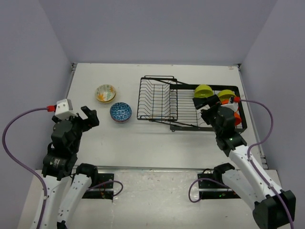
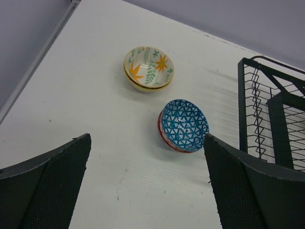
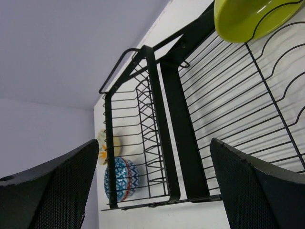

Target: Unload the bowls from the dish rack

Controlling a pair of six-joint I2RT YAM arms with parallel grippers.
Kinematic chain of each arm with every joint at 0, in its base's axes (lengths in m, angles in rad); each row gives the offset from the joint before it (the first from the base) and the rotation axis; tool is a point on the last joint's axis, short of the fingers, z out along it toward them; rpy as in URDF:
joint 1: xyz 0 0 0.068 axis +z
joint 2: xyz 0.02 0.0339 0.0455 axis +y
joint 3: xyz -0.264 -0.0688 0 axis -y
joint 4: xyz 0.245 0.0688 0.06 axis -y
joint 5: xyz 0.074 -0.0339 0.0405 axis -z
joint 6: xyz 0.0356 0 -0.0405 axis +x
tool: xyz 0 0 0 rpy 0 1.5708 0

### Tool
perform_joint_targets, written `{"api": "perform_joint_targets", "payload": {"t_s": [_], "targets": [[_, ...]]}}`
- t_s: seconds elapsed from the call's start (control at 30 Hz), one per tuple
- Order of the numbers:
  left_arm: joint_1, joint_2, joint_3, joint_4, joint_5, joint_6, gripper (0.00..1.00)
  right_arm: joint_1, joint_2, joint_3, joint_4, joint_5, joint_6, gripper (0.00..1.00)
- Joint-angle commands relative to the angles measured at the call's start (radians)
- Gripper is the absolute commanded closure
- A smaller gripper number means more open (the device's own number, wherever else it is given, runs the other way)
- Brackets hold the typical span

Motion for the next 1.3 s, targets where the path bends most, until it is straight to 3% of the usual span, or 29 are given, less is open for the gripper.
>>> {"api": "perform_joint_targets", "payload": {"t_s": [0.0, 0.17, 0.3, 0.57, 0.83, 1.0, 1.27], "targets": [[-0.005, 0.034, -0.002, 0.041, -0.024, 0.02, 0.0, -0.004, -0.088, -0.063, 0.104, 0.098, 0.104, 0.01], [0.0, 0.121, 0.014, 0.042, -0.047, -0.006, 0.0, -0.043, -0.089, -0.114, 0.17, 0.132, 0.127, 0.01], [0.014, 0.144, 0.016, 0.032, -0.021, -0.009, 0.0, -0.128, 0.111, -0.045, 0.224, -0.001, 0.159, 0.01], [0.012, 0.068, -0.018, 0.067, 0.014, -0.003, 0.0, -0.206, 0.453, 0.09, 0.378, -0.069, 0.35, 0.01], [0.014, 0.117, -0.015, 0.068, 0.046, 0.003, 0.0, -0.218, 0.618, 0.171, 0.351, 0.058, 0.46, 0.01], [0.014, 0.14, -0.013, 0.07, 0.063, 0.008, 0.0, -0.237, 0.688, 0.202, 0.382, 0.062, 0.477, 0.01], [0.012, 0.158, -0.012, 0.077, 0.098, 0.025, 0.0, -0.243, 0.768, 0.237, 0.463, 0.091, 0.468, 0.2]]}}
